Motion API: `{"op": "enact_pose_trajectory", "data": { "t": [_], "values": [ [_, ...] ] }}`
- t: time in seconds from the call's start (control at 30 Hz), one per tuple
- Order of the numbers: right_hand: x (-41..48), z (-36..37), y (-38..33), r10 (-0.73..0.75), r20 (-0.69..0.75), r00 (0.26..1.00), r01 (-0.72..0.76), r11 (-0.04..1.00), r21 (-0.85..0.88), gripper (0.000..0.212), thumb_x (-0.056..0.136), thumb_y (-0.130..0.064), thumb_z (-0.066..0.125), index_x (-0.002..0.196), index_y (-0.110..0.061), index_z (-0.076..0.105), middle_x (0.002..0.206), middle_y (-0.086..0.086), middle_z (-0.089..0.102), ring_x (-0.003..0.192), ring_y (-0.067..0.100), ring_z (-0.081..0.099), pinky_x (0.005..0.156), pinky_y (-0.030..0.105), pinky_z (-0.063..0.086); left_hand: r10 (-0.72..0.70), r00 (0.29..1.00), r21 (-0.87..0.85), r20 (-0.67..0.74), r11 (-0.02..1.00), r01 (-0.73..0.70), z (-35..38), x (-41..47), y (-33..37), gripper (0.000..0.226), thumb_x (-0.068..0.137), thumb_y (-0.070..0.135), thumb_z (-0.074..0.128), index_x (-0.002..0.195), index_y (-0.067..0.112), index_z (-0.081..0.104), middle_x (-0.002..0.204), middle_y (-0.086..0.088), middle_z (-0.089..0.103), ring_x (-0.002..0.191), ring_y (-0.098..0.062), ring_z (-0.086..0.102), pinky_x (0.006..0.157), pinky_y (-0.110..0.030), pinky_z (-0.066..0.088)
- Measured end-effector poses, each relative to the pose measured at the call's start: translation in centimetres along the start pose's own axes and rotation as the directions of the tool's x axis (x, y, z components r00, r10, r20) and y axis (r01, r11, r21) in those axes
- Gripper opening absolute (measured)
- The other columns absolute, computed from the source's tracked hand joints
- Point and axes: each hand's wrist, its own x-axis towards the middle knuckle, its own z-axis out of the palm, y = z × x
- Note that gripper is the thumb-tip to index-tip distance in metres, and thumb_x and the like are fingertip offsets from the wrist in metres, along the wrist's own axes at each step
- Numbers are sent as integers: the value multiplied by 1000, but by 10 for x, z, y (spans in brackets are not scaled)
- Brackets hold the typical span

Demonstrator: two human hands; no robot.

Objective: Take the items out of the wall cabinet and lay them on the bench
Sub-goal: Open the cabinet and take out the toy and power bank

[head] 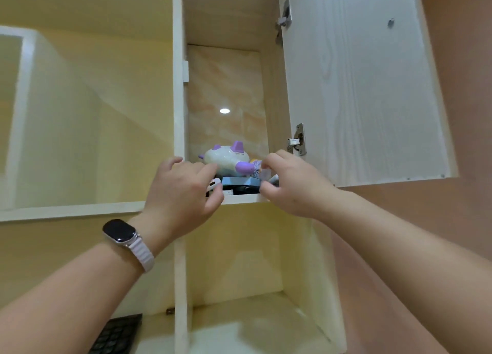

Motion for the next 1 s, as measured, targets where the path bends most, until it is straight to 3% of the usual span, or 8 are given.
{"op": "enact_pose_trajectory", "data": {
  "t": [0.13,0.23,0.3,0.4,0.5,0.67,0.87,1.0],
  "values": [
    [41,20,-2,47,68,997,-52,995,79,32,92,-39,48,120,-23,48,111,-3,51,94,20,52,72,35,45,1,986,36,170,999,-7,8,38,5,12,78,28,56,78,15,55,64,0,61,59,-29,57,65,-35,39],
    [67,32,1,51,180,982,-75,989,131,45,93,-40,49,134,-22,41,114,-1,52,95,21,54,73,35,45,-55,951,75,305,997,34,11,61,8,15,83,31,55,89,18,52,83,0,58,75,-25,54,51,-30,30],
    [80,39,4,52,228,972,-86,986,141,50,92,-38,52,136,-19,40,117,3,55,97,23,55,78,36,48,-120,897,126,425,989,73,14,69,9,15,85,34,52,87,21,44,85,2,51,78,-22,48,50,-30,27],
    [89,47,5,30,259,966,-62,991,118,39,90,-39,55,119,-14,48,105,5,59,86,23,56,68,34,45,-180,817,235,547,970,56,19,76,13,17,87,37,52,86,21,47,82,2,52,76,-22,51,53,-29,32],
    [91,53,7,8,238,971,-38,992,124,30,91,-40,56,105,-14,50,99,4,58,82,24,54,61,33,42,-252,755,349,605,937,33,21,79,19,17,89,38,48,82,22,50,69,5,45,70,-21,52,49,-26,28],
    [92,62,11,-3,176,984,-9,998,68,18,96,-33,46,94,-15,48,91,6,56,84,29,56,64,35,41,-309,666,371,679,927,52,29,79,21,20,90,36,44,76,23,52,70,6,50,71,-18,54,54,-26,32],
    [84,54,10,-13,-11,1000,16,979,205,15,97,-27,44,89,-14,42,89,8,54,81,31,52,63,34,36,-292,739,357,607,931,75,31,75,18,21,87,42,52,76,24,52,67,8,47,67,-18,51,51,-26,30],
    [73,46,12,-4,-189,982,75,924,374,20,96,-27,49,96,-8,54,90,9,60,82,30,55,65,37,42,-276,765,297,582,948,116,30,74,19,17,82,45,60,77,29,58,77,8,58,76,-18,58,52,-27,35]
  ]
}}
